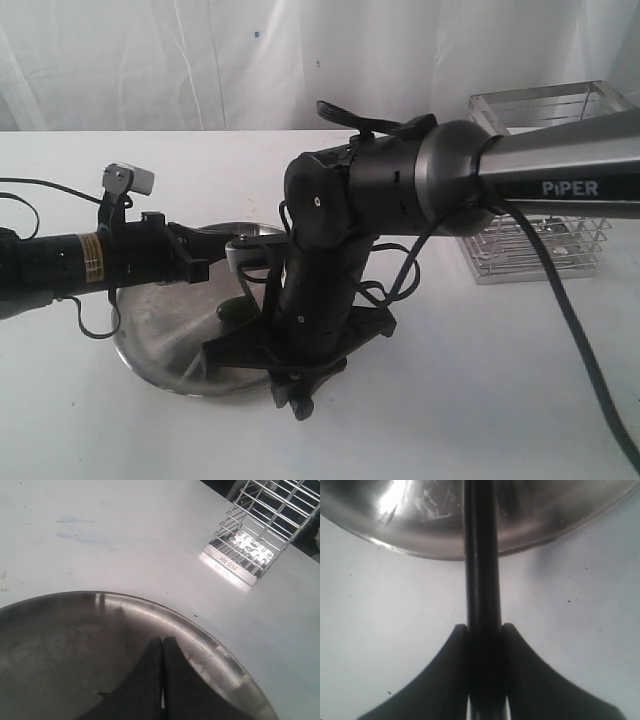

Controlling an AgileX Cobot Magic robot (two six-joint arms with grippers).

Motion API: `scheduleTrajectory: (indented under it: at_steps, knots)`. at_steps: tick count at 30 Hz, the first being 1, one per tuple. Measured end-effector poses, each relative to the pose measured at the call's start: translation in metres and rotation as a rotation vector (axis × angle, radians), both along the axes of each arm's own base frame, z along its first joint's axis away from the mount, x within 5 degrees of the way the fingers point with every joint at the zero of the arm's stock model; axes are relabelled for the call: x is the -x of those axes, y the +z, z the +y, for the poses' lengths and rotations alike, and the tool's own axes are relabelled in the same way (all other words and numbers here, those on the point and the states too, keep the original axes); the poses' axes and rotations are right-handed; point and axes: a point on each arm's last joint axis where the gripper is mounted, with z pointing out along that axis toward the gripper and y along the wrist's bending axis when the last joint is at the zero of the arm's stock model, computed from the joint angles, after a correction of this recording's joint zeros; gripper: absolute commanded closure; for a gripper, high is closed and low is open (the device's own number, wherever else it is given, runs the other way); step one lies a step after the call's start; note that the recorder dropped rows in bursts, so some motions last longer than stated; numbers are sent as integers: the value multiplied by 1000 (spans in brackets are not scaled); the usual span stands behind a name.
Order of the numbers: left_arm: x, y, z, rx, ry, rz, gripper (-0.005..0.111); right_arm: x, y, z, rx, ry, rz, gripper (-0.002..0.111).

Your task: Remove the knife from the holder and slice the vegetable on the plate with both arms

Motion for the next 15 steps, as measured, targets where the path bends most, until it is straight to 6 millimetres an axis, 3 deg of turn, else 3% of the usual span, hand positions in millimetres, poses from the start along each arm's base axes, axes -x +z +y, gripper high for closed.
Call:
scheduleTrajectory:
  at_steps: [15]
  knots:
    - [-5, -17, 0, 12, 15, 43, 107, 0, 0, 0, 0, -11, 3, 108]
